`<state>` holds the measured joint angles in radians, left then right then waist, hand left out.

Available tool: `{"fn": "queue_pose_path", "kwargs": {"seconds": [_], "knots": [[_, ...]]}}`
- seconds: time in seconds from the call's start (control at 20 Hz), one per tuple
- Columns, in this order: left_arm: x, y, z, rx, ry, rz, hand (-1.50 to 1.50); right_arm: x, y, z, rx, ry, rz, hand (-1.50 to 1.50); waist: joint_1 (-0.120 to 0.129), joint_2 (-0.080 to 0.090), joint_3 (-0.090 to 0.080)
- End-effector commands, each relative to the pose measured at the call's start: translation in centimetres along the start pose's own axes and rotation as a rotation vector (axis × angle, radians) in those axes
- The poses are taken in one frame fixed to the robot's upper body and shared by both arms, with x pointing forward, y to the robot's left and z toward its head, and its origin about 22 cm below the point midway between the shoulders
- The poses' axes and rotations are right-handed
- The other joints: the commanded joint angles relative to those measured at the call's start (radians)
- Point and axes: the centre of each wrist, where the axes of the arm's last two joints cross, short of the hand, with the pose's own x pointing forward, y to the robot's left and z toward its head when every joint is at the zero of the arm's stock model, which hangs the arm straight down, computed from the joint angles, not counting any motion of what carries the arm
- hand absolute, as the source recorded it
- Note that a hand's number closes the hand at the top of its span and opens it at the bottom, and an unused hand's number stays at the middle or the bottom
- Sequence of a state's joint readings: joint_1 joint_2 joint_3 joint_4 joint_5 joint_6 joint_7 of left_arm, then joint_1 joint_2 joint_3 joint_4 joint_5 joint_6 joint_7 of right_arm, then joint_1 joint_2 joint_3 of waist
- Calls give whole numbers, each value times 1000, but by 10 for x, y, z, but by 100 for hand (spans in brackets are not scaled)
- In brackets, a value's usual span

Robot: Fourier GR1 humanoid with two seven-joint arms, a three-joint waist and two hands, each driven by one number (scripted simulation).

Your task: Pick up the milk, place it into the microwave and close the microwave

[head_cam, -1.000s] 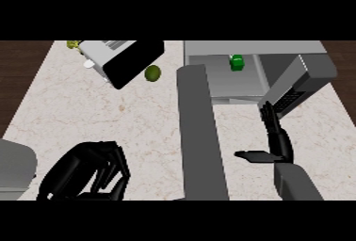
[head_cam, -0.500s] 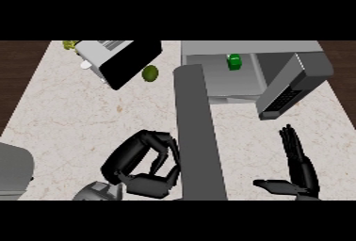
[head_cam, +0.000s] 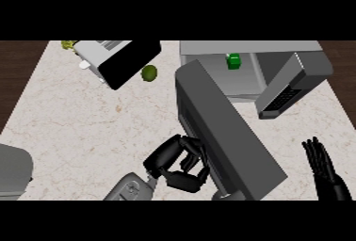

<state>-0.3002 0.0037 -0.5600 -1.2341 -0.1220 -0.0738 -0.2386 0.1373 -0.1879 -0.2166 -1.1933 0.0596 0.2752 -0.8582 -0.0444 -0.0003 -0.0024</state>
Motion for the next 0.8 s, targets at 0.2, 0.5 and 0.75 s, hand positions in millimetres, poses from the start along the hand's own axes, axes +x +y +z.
{"fn": "queue_pose_path", "kwargs": {"seconds": [0.2, 0.5, 0.75], "knots": [[-37, -21, -15, 88, -35, -37, 150, 43, -7, -1, 66, -112, -124, -150, -37, 10, -2], [-43, -33, -20, 114, 7, -25, 150, 76, -9, -19, 151, -147, -136, -150, -76, 17, -3], [-33, -46, -27, 104, -17, 0, 150, 89, 7, -27, 187, -180, -172, -150, -102, 23, -3]]}}
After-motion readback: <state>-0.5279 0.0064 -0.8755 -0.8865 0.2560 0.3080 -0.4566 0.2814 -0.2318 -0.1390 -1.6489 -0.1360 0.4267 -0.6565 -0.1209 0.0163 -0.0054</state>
